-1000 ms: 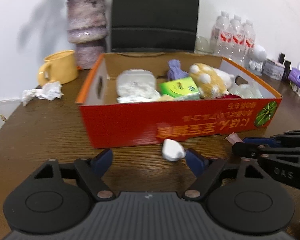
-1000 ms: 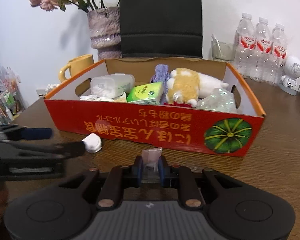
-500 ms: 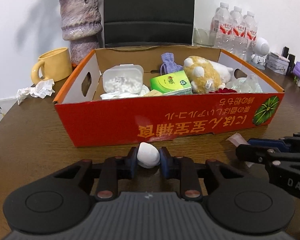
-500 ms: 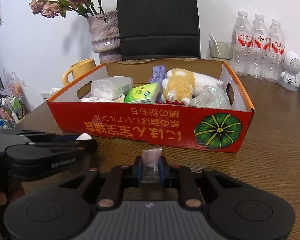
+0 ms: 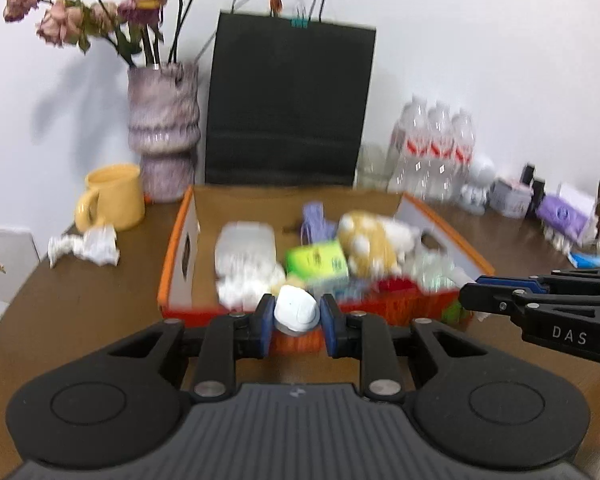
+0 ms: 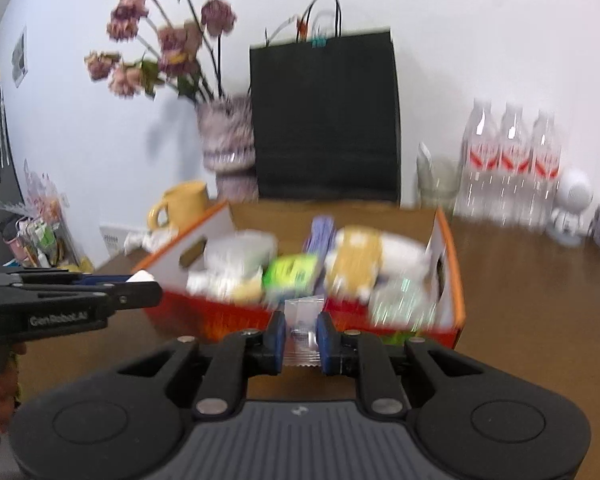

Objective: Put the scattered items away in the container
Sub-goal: 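Lower the clear packet and white cap into the box and open both grippers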

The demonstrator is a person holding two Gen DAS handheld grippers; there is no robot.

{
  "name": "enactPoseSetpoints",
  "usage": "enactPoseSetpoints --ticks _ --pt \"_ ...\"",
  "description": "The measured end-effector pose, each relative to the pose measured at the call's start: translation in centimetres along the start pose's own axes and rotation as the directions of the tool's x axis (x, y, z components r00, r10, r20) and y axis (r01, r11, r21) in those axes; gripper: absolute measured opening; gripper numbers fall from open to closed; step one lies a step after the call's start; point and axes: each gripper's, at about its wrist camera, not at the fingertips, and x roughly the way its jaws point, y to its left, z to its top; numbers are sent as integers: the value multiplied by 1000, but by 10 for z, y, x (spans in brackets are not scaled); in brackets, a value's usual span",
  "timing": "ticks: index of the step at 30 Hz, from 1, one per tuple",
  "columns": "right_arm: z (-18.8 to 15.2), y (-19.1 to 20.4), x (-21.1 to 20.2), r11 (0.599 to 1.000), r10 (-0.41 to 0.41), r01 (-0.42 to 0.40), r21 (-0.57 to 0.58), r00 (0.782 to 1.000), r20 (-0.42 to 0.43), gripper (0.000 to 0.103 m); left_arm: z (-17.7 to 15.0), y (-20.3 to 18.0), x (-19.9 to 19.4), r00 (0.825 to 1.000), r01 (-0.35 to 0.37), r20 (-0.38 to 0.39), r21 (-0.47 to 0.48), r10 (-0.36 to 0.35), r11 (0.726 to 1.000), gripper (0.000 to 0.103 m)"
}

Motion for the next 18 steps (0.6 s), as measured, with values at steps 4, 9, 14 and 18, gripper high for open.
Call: enactPoseSetpoints --ticks 4,9,14,18 --pt "31 -7 13 1000 -9 9 -16 1000 2 16 33 0 15 1000 -10 5 0 10 1000 25" --pt "56 -6 54 999 -16 13 -41 996 -87 16 56 1 54 997 -47 -69 -8 47 999 25" --pt "58 3 102 998 -26 13 -69 980 -196 16 57 9 99 982 -111 -158 -16 107 994 25" --pt "52 4 131 998 -23 7 -63 966 -256 16 51 18 123 971 -135 -204 -19 128 991 25"
